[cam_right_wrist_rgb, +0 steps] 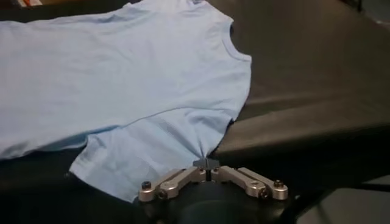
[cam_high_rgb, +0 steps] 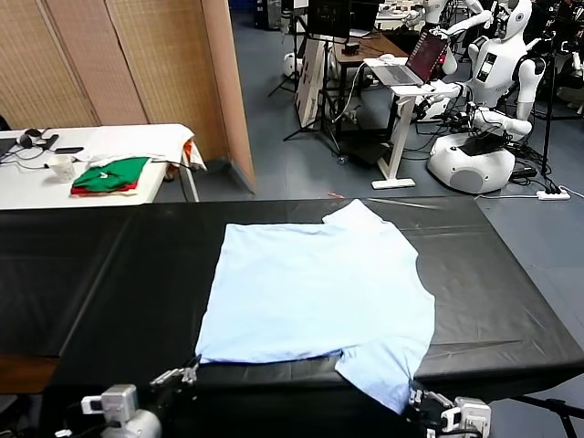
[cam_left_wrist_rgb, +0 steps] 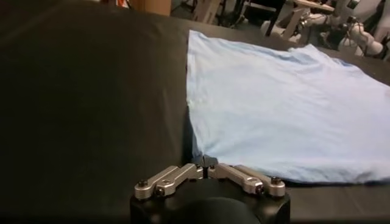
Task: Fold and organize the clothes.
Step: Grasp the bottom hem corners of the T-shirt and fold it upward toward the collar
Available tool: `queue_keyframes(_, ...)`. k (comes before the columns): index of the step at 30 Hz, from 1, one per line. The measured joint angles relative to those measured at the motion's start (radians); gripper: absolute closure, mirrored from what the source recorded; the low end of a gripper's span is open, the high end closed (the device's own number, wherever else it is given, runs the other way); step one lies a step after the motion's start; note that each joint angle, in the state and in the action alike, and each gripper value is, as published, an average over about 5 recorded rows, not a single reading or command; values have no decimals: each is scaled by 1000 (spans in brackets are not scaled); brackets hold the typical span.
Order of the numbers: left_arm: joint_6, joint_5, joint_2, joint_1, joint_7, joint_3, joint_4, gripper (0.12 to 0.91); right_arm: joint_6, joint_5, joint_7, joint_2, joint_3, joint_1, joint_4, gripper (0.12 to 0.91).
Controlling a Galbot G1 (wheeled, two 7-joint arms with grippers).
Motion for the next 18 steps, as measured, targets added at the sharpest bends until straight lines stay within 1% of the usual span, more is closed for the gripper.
queue_keyframes(3, -7, 6, -4, 32, -8, -15, -26, 884, 58, 0, -43, -5, 4, 24, -14, 884)
queue_keyframes(6, -17, 20, -15, 47, -9, -17, -34, 884, 102, 3, -72, -17, 7, 60, -32, 884)
queue_keyframes(11, -52, 51, -37, 27, 10, -1, -17, 884, 143, 14, -86, -36, 7, 133, -72, 884)
queue_keyframes(14, -74, 59, -53, -9, 21, 13, 10, 884, 165, 15, -95, -44, 1, 181, -112, 884)
queue_keyframes(18, -91, 64, -68, -72, 25, 28, 55, 884, 185, 17, -99, -57, -14, 246, -181, 884)
